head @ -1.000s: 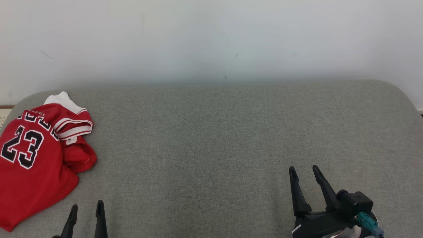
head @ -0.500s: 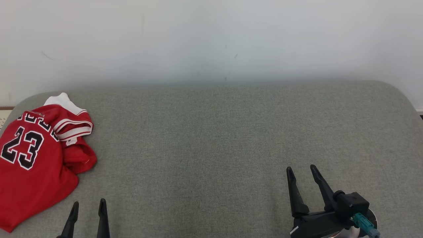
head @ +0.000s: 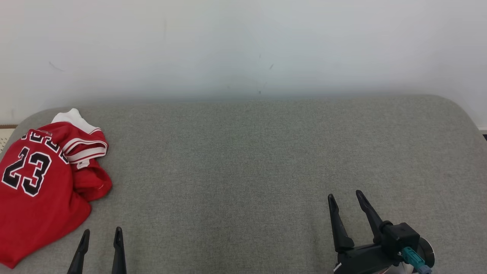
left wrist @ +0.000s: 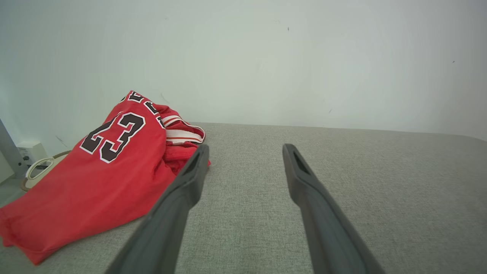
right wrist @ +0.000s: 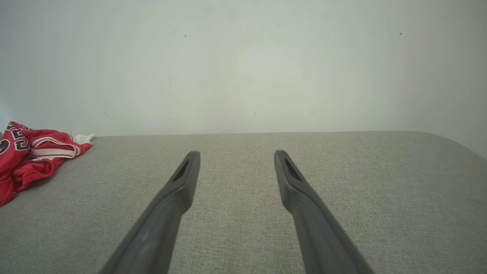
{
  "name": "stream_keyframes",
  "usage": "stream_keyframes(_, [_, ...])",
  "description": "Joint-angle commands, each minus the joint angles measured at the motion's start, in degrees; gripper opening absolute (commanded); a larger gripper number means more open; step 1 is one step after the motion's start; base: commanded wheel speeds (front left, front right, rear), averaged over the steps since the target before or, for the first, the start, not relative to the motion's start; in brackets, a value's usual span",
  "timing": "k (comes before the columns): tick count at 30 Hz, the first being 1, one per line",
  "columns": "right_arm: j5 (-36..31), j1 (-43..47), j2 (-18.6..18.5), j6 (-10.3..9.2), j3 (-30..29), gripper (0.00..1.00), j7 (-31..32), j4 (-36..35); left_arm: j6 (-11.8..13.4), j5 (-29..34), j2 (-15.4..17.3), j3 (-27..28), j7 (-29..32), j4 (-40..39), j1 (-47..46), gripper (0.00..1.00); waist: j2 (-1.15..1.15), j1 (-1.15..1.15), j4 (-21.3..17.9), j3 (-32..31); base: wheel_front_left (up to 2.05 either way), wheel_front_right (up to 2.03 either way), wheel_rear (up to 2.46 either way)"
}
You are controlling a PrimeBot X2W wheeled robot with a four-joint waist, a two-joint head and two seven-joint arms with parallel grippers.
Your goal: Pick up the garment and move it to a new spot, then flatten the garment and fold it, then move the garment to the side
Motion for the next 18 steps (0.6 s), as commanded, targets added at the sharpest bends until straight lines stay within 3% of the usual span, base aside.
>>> stream_keyframes(1, [-0.3,0.0,0.0,0.00,0.0,1.00,-0.2,0.1,0.1,0.1,0.1,0.2,-0.2,0.0,-0.5,1.00,0.00,0.00,0.0,0.0,0.00,0.00,0.00])
stream_keyframes(18, [0.6,0.2,0.0,0.00,-0.3,1.00,-0.2,1.1,0.1,0.0,-0.4,2.4,-0.2,-0.3,0.7,1.00,0.00,0.00,0.5,-0.1,0.00,0.00,0.00])
